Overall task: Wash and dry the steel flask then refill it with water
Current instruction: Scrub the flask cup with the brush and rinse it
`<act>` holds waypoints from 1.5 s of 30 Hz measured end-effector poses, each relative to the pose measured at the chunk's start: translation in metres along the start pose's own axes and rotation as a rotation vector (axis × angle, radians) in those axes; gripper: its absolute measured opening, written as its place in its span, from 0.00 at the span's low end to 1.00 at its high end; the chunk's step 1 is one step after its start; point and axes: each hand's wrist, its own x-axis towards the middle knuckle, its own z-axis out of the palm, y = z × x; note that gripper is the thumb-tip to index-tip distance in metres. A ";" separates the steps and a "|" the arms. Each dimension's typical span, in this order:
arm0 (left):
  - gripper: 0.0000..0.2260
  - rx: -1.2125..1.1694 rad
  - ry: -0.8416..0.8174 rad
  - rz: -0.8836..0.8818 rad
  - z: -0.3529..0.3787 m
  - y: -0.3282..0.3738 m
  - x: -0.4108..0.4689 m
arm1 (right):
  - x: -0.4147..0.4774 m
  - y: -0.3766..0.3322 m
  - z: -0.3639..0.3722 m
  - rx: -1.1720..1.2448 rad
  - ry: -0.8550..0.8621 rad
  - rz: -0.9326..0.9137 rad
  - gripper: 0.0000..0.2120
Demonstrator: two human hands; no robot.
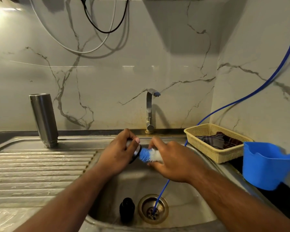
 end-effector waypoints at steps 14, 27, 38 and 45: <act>0.26 -0.909 0.126 -0.369 -0.006 0.020 -0.008 | 0.005 0.006 0.015 0.279 0.075 -0.016 0.16; 0.14 0.152 0.274 0.057 0.005 0.014 -0.004 | -0.003 -0.011 -0.005 0.012 0.009 -0.026 0.27; 0.23 -0.543 -0.039 -0.066 -0.013 0.019 -0.008 | -0.001 0.019 0.005 0.116 0.054 -0.091 0.22; 0.33 -0.733 0.255 -0.008 -0.008 0.027 -0.013 | -0.004 -0.017 0.013 0.320 -0.055 0.027 0.21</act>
